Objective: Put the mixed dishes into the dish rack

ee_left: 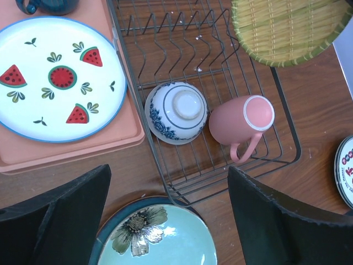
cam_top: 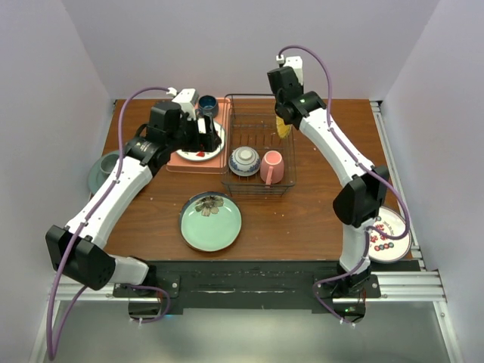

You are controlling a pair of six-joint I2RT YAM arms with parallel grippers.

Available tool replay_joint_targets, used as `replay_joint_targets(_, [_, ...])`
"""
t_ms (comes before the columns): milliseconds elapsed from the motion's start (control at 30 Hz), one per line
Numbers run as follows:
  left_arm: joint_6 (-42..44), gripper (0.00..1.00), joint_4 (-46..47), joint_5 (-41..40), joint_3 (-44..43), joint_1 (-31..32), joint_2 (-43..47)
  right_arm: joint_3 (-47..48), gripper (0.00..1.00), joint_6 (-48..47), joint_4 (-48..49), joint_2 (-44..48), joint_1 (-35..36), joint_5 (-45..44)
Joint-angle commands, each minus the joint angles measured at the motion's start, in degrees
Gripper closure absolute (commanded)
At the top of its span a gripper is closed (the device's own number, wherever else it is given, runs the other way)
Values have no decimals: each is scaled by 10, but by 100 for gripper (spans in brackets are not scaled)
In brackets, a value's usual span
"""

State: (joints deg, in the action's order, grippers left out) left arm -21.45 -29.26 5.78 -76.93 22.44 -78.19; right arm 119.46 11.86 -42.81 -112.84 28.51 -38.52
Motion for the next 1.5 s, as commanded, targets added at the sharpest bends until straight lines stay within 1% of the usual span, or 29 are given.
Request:
replay_joint_targets(0, [5,8,22,11,4,-6,1,23,100,-32,69,10,-5,-41])
replay_joint_targets(100, [4,7,24,10,7,-6,3,12,100,-48,97,3,-7,-43])
replay_joint_targets(267, [4,7,26,8,20,-6,9,31,100,-46,100,-28,-8,-30])
replay_joint_targets(500, [3,7,25,-3,29,-7,17,41,100,-32,93,-55,-8,-43])
replay_joint_targets(767, [2,7,25,-2,34,-7,19,17,100,-17,98,-77,-8,-39])
replay_joint_targets(1067, [1,6,23,-5,40,-8,20,-8,100,-14,109,-97,-8,-5])
replay_joint_targets(1267, [2,6,24,-3,39,-8,19,-2,100,-11,99,-116,-8,-3])
replay_joint_targets(1367, [3,5,23,-4,39,-9,19,0,94,-8,92,-119,-8,-2])
replay_joint_targets(1400, [3,5,23,-5,39,-9,18,1,86,-5,91,-121,-8,0])
replay_joint_targets(1467, [2,5,23,-5,40,-9,19,1,77,-3,87,-120,-8,3])
